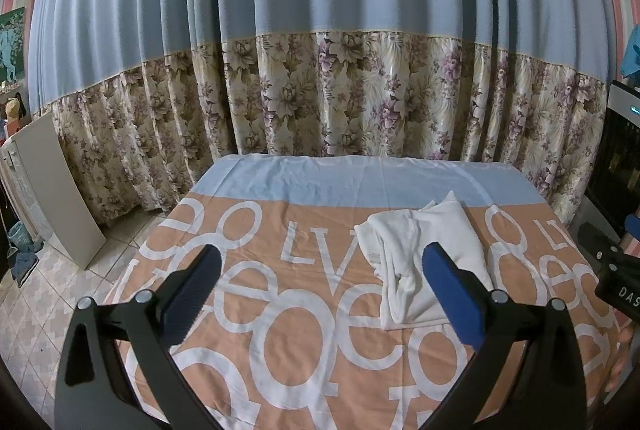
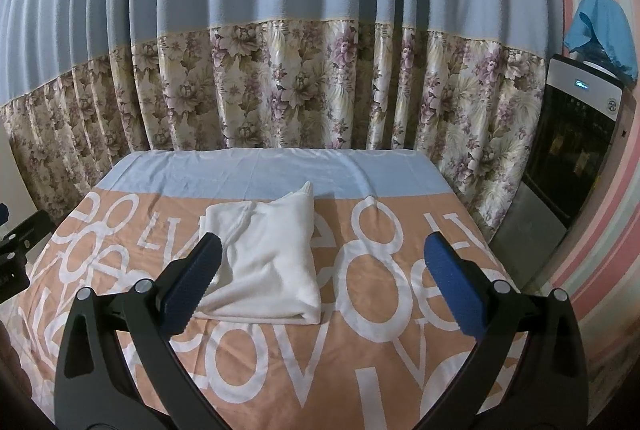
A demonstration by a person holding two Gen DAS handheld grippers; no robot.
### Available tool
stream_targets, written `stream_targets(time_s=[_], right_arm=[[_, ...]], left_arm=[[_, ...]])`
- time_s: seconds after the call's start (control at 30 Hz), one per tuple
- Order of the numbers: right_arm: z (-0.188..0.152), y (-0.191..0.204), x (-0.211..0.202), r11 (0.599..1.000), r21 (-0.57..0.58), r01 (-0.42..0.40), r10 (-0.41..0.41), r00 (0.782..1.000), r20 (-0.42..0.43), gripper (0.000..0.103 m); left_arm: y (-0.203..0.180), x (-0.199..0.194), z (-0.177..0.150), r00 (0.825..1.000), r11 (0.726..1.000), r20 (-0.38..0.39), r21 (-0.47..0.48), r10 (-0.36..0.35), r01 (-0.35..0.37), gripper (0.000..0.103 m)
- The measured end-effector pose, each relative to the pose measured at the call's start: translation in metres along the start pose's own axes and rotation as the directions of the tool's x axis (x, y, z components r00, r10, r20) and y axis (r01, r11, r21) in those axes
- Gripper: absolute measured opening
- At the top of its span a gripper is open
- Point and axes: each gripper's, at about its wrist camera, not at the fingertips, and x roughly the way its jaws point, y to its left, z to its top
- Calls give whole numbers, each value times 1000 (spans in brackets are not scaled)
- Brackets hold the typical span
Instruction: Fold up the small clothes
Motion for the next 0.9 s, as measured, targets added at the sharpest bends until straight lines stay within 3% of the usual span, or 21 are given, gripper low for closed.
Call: stream_targets(time_s=[0.9], right_arm=[[-2,3,4,1000,-3,1,-1,1000,-4,100]], left_arm=[[-2,3,-4,1000,1000,-5,10,-11,11,101]])
